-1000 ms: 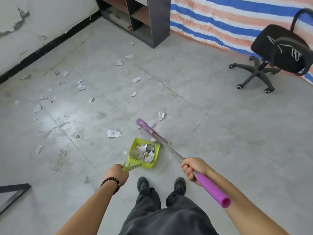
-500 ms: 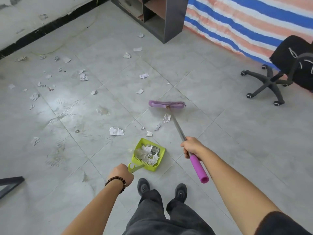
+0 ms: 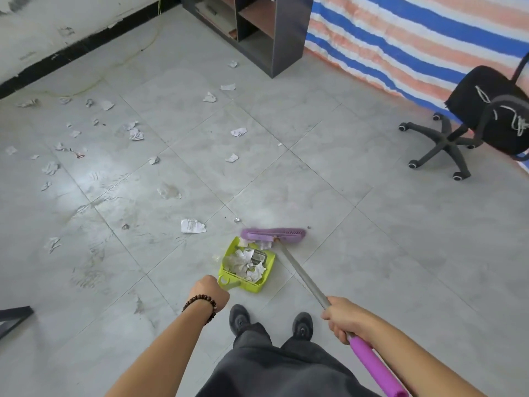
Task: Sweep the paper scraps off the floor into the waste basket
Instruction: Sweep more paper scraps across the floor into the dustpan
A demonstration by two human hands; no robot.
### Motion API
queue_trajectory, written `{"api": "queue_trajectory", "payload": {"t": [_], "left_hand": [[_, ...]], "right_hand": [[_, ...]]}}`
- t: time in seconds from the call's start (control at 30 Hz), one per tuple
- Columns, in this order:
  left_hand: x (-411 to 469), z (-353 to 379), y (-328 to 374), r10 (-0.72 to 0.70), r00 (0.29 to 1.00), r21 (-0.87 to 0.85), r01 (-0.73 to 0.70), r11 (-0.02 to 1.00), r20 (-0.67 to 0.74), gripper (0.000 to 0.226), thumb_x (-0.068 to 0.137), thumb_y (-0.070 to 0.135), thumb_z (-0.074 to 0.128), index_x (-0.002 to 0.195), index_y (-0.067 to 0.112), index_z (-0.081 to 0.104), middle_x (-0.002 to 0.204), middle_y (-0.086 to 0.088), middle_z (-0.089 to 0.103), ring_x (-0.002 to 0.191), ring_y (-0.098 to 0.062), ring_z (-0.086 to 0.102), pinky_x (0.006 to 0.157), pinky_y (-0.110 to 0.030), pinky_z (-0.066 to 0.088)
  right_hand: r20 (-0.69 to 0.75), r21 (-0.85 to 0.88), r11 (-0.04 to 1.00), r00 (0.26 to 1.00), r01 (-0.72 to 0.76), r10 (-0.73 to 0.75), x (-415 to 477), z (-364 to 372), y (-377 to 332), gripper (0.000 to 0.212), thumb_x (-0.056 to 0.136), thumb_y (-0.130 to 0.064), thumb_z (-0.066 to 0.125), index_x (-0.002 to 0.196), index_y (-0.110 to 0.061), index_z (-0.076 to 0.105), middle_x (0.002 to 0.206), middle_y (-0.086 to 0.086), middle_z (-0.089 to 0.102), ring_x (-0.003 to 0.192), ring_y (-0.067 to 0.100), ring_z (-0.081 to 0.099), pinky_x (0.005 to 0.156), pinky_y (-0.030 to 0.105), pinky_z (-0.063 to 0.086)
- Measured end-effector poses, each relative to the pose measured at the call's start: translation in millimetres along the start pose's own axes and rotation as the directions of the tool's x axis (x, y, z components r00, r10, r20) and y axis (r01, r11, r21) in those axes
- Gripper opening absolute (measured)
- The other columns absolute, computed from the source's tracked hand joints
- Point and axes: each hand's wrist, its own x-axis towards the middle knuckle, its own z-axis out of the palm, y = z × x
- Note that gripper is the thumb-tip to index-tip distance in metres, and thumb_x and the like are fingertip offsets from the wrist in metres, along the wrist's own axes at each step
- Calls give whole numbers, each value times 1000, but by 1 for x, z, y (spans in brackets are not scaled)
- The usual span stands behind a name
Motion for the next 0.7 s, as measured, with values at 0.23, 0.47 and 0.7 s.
{"api": "queue_trajectory", "payload": {"t": [0.23,0.47,0.7], "left_hand": [[-9,9,-7,-26,999,-3,25,1000,-31,10,80,9,50,71,12,52,68,-2,52,59,-21,49,48,-22,36],[-26,24,-39,-100,994,-158,91,983,-52,15,82,14,52,67,13,50,59,-1,45,50,-21,41,47,-20,32],[-38,38,-85,-164,985,-312,141,940,-48,13,82,16,56,71,13,50,58,-1,35,51,-20,31,49,-22,27]], "right_hand": [[132,378,926,990,1,-54,-44,-61,-10,45,101,-10,46,144,-19,38,47,-7,35,29,0,33,27,9,26],[13,153,955,965,256,-260,-11,-22,-33,21,97,-9,49,116,-16,52,52,0,37,33,5,33,34,12,28],[-109,-308,877,902,369,-418,41,42,-70,42,82,-7,39,123,-9,47,82,16,60,49,21,54,50,28,47]]}}
